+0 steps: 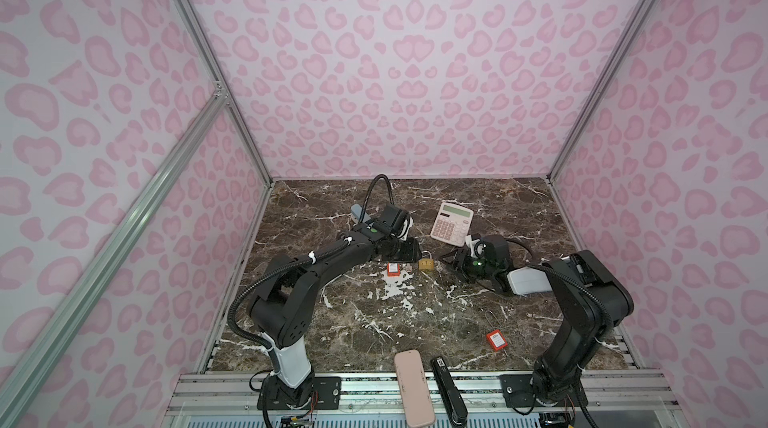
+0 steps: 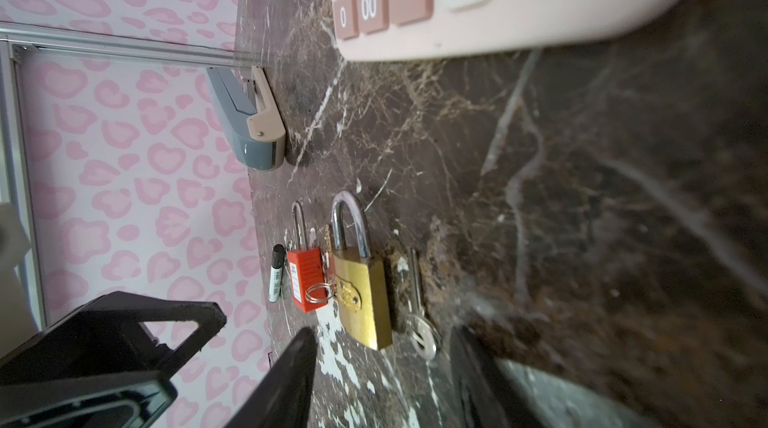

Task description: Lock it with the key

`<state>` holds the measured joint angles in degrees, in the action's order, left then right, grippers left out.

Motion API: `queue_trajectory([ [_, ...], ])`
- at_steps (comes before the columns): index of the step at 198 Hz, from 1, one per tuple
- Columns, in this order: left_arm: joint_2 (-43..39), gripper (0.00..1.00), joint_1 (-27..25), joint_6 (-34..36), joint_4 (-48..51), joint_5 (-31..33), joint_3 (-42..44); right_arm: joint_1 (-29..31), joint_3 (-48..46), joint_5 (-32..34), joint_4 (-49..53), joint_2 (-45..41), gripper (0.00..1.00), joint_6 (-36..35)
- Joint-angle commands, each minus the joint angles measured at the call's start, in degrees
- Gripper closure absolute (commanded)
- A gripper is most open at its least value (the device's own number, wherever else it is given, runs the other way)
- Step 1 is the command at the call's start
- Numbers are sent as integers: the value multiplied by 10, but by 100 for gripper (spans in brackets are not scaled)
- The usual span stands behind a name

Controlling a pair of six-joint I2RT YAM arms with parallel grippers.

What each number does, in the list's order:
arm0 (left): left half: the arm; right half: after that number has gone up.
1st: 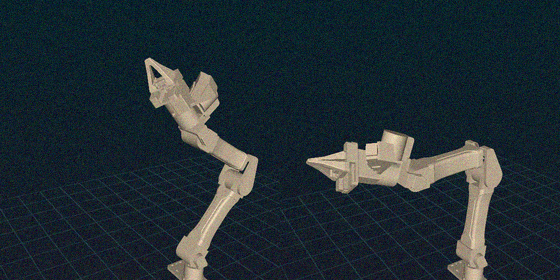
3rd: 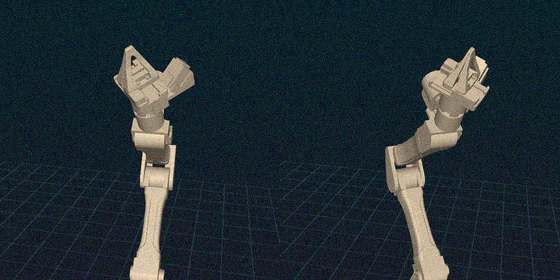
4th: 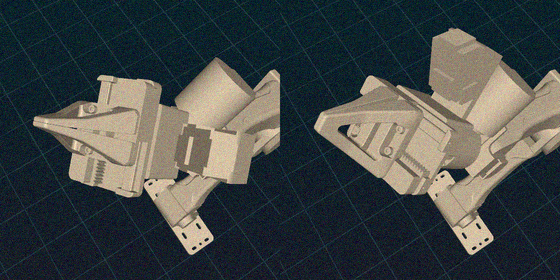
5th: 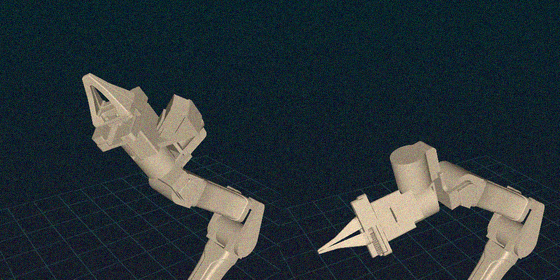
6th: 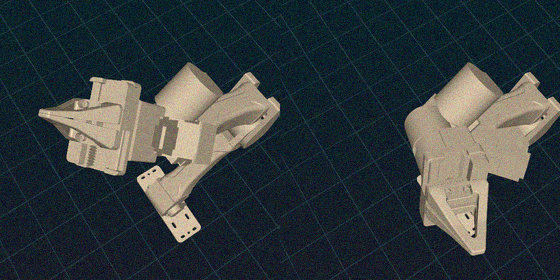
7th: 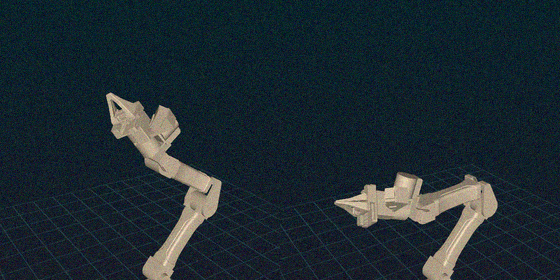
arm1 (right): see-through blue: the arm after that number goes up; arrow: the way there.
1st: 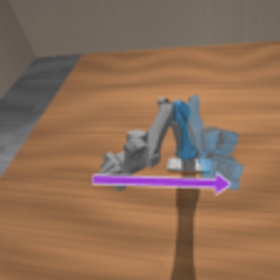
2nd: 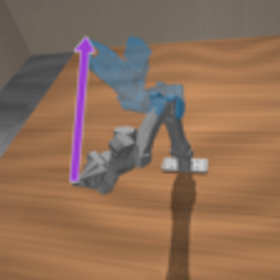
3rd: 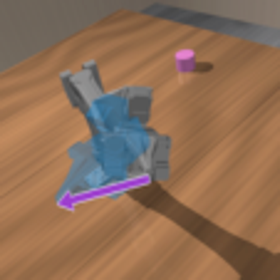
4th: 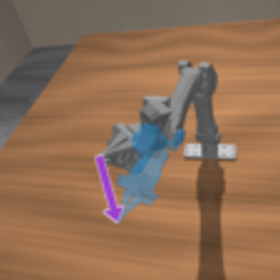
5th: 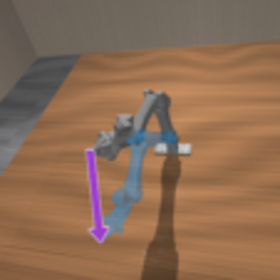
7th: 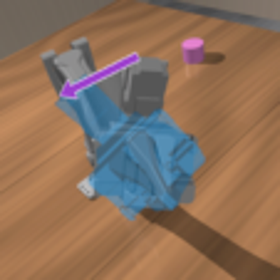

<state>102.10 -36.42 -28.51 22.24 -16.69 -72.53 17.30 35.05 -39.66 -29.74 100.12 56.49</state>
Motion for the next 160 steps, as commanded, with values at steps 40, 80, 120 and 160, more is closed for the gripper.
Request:
queue_trajectory([
  [40,-1,51,0,-1,-24,-11,3,17,64,183,435,-174,42,-220],
  [80,11,51,0,0,-45,-29,7,47,68,283,628,-258,37,-244],
  [120,9,51,-1,7,-49,-39,12,117,91,335,756,-259,29,-222],
  [160,9,51,-2,7,-66,-53,31,190,96,381,829,-254,25,-177],
])
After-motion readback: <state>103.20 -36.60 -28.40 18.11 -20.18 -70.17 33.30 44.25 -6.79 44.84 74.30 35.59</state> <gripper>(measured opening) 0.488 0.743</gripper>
